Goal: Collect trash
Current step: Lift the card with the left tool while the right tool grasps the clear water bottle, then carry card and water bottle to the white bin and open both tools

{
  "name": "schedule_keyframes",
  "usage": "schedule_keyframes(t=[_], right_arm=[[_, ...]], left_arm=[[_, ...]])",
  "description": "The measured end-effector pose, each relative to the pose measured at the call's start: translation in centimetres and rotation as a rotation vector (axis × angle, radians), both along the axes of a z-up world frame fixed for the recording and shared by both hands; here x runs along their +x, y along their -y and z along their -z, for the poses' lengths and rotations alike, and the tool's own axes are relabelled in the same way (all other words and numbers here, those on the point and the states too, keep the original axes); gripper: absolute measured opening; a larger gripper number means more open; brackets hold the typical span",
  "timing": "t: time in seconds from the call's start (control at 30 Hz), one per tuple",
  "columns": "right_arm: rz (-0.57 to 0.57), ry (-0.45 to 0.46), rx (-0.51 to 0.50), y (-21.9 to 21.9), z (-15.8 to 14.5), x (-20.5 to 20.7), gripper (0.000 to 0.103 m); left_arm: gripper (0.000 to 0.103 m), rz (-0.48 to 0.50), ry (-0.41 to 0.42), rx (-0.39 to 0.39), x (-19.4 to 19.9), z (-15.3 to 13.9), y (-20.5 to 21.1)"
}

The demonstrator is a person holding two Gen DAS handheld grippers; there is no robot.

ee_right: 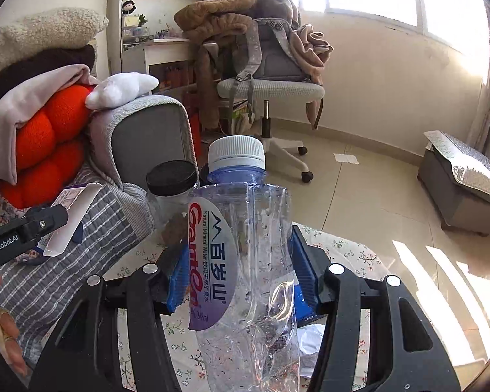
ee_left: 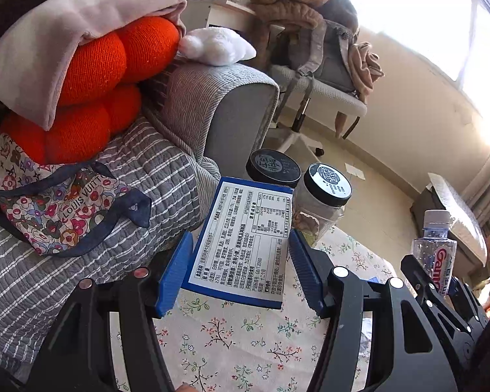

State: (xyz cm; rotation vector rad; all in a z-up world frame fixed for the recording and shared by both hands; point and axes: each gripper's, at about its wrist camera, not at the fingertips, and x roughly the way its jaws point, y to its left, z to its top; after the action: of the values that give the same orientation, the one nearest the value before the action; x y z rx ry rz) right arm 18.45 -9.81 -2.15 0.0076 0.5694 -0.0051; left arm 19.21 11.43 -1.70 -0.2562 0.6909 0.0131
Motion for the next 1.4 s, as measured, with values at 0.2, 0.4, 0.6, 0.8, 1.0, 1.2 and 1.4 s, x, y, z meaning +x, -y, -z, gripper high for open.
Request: schedule_keyframes(t=[0.2,0.4,0.6,0.8,1.0,1.2,1.4], right_arm=[[0.138,0.075,-0.010,0.8,-0.6,-2.2,0.053],[0.242,0.117,-0.010,2.5,-1.0,-4.4,0.053],[0.308,0.142,-0.033,4.3,-1.2,-6.3,0.053],[0.366,0.165,-0.051,6.2,-1.5,-8.7,0.053],[0.420,0.175,-0.068,8.7,-1.9,-11.1,0.053],[0.476,0.175,-0.092,11.7,-2.0,-13.6,0.053],[0.556,0.162,-0.101,15.7,-2.2,-16.5,0.053]], left_arm=[[0.060,-0.007,0.106,0.069,-1.8,-1.2,2.3],[0.060,-0.002,0.230,0.157,-4.1,-2.2,4.9],[0.060,0.021,0.306,0.196,-5.6,-2.7,7.3],[0.060,0.067,0.330,0.206,-6.6,-2.8,10.1],[0.060,0.130,0.352,0.211,-7.8,-2.8,13.4],[0.060,0.199,0.371,0.219,-9.2,-2.6,16.9],[0.060,0.274,0.385,0.227,-10.8,-2.3,20.7]])
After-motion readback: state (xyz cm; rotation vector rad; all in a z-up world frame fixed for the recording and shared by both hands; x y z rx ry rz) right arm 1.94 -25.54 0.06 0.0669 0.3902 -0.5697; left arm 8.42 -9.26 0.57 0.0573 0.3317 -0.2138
